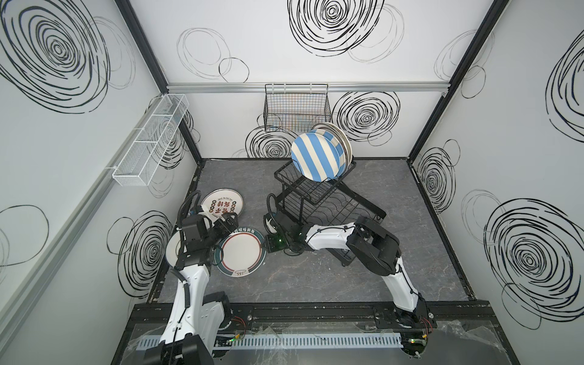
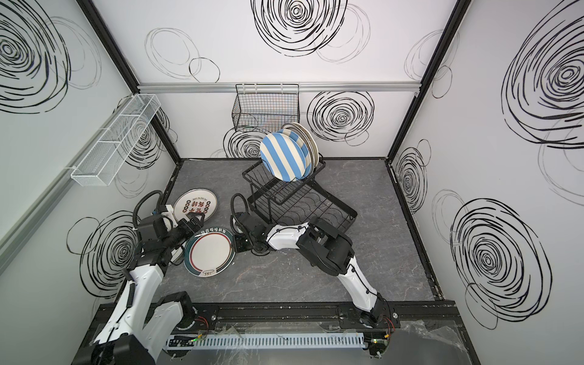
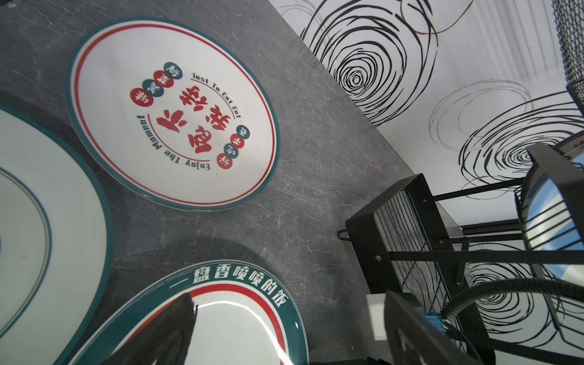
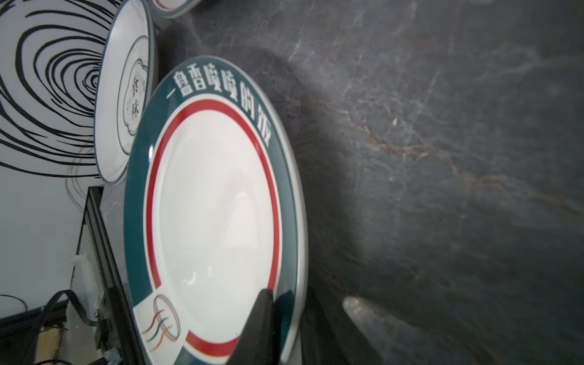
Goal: Load plates into a dish rack
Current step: Pick up the plate from the middle-left of the table, then place the plate on the dish rack.
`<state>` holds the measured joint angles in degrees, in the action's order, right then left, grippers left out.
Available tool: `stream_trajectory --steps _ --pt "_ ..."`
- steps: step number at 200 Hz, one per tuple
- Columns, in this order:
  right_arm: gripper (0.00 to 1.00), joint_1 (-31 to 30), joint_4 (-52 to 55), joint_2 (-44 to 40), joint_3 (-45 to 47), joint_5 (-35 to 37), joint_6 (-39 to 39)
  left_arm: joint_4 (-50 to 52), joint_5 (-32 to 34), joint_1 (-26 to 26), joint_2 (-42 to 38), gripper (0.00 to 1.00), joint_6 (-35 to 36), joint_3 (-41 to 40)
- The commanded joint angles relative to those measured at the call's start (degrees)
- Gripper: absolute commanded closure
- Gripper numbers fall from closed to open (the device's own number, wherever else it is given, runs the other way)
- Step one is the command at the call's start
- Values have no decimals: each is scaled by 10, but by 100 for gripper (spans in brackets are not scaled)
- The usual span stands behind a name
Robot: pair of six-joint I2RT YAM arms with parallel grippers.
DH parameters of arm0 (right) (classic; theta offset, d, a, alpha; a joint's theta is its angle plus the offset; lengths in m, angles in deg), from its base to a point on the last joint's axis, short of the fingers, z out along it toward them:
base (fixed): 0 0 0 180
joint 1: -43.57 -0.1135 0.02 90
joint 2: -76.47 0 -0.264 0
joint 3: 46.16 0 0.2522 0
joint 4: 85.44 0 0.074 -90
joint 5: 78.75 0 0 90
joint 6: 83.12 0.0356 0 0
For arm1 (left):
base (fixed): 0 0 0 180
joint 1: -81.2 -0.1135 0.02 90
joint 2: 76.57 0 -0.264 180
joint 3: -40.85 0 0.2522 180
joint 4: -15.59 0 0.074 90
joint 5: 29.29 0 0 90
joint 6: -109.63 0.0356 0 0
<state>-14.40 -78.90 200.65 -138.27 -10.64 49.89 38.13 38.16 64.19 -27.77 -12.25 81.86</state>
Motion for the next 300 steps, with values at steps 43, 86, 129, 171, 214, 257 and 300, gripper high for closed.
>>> stream_trajectory --steps 43,86,129,171,214,257,300 --pt "100 1 19 -78 49 60 2 10 -2 -9 -6 4 16 31" --pt "100 2 50 -185 99 150 -10 21 -5 -12 -7 4 17 46" --pt "100 -1 129 -309 109 243 -46 27 -6 -13 14 4 20 47" --pt "100 -3 200 -441 90 316 -128 26 30 -13 26 4 23 41" --pt "100 20 289 -514 -16 340 -183 22 61 -13 60 4 26 34" --pt "100 86 301 -521 -114 323 -232 14 103 -6 84 4 12 26" --pt "100 196 269 -497 -176 287 -301 -8 166 37 129 4 0 27"
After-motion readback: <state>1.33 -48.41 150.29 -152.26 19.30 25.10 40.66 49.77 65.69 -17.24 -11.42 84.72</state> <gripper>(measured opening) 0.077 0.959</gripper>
